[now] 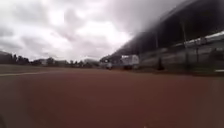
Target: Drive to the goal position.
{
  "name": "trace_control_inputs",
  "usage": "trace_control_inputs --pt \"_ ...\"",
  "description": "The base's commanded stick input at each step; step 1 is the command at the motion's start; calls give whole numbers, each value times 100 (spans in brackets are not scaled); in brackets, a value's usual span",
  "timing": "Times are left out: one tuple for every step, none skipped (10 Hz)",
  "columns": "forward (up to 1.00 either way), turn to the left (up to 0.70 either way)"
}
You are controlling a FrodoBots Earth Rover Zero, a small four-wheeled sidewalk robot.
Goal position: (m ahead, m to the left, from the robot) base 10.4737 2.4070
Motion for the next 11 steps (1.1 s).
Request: trace_control_inputs --pt "70 0" --pt "70 0" --pt "70 0" --pt "70 0" --pt "70 0" --pt "70 0" --pt "70 0" --pt "70 0" --pt "70 0" --pt "70 0" --pt "70 0"
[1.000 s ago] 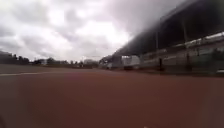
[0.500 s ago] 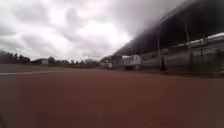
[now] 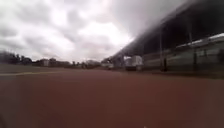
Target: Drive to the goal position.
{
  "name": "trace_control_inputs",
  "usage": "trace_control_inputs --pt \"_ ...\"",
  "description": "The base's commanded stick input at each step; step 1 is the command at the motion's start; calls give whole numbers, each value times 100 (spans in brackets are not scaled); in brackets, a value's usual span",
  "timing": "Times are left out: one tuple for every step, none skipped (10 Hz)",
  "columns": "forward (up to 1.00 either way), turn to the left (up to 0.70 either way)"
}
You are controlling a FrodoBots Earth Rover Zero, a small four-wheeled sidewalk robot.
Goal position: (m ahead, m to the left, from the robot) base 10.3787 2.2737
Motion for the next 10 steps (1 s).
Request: trace_control_inputs --pt "70 0" --pt "70 0" --pt "70 0" --pt "70 0" --pt "70 0" --pt "70 0" --pt "70 0" --pt "70 0" --pt "70 0" --pt "70 0"
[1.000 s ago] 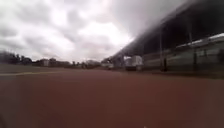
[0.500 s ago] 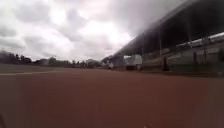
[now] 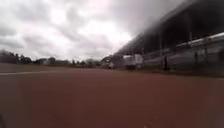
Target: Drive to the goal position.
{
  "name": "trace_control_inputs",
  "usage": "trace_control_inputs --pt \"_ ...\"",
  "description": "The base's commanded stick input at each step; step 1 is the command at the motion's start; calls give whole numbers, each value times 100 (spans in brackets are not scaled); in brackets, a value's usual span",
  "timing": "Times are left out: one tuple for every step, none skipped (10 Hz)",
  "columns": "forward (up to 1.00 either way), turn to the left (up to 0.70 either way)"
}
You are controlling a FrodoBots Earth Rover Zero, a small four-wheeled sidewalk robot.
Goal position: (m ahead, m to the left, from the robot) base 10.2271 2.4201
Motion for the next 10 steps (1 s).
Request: trace_control_inputs --pt "70 0" --pt "70 0" --pt "70 0" --pt "70 0" --pt "70 0" --pt "70 0" --pt "70 0" --pt "70 0" --pt "70 0" --pt "70 0"
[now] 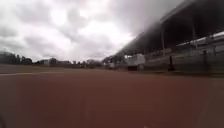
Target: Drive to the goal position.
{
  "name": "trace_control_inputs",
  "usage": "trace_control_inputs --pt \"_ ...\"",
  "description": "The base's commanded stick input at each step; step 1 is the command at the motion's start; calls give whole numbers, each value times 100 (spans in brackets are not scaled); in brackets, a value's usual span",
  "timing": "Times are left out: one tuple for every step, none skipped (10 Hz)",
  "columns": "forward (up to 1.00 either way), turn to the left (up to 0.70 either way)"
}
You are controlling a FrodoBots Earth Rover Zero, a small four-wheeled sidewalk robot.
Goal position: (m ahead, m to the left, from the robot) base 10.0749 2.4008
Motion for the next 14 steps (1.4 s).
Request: trace_control_inputs --pt "70 0" --pt "70 0" --pt "70 0" --pt "70 0" --pt "70 0" --pt "70 0" --pt "70 0" --pt "70 0" --pt "70 0" --pt "70 0" --pt "70 0" --pt "70 0" --pt "70 0" --pt "70 0"
